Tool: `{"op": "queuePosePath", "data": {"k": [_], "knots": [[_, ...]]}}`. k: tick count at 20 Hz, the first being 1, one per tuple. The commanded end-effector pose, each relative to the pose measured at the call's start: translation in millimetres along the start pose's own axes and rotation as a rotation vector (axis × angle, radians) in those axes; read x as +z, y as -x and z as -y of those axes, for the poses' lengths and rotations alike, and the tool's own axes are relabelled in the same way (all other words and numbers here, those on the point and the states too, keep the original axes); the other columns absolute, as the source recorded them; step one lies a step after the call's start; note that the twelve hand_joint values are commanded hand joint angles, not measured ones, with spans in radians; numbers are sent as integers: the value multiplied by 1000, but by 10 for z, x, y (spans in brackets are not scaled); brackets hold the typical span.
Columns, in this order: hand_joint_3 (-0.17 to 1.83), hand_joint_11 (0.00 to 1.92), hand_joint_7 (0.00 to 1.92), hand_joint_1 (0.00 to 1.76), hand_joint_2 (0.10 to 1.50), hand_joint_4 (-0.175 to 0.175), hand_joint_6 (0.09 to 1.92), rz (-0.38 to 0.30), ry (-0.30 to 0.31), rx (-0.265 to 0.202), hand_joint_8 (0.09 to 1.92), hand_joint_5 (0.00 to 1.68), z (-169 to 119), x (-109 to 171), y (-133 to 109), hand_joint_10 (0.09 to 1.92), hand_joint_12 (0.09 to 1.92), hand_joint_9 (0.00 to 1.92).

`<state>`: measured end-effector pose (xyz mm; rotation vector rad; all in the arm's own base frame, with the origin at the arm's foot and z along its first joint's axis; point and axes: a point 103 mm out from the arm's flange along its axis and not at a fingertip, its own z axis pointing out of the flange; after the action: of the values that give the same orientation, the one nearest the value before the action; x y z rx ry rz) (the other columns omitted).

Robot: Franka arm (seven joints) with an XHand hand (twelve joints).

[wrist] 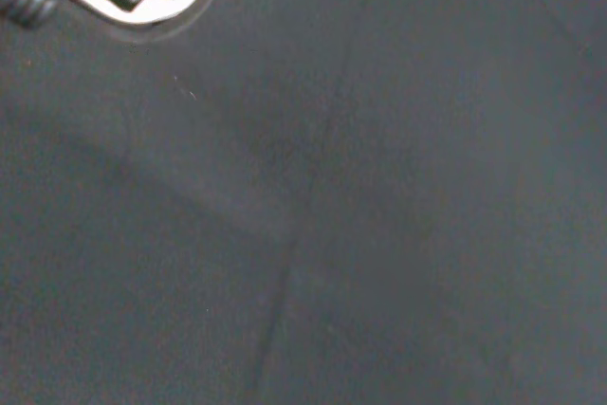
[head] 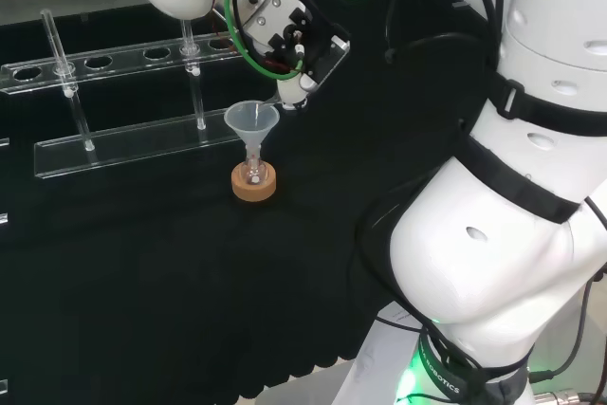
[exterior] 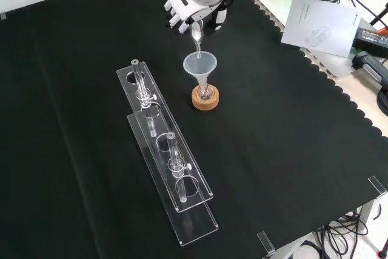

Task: Pour all the NaCl from the weighing funnel into the round-bottom flask.

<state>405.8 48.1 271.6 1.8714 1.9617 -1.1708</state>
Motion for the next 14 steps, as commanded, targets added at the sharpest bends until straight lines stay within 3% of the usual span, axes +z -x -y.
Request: {"op": "queuePosePath", "data": {"k": [1, 14], "knots": [[711, 850, 679, 1116, 642, 175, 770, 22, 1, -3, 644, 1234, 1, -29, -22, 312, 1030, 1003], [711, 848, 673, 1115, 643, 175, 773, 76, -11, 9, 644, 1232, 4, -38, 3, 308, 1028, 1000]]}}
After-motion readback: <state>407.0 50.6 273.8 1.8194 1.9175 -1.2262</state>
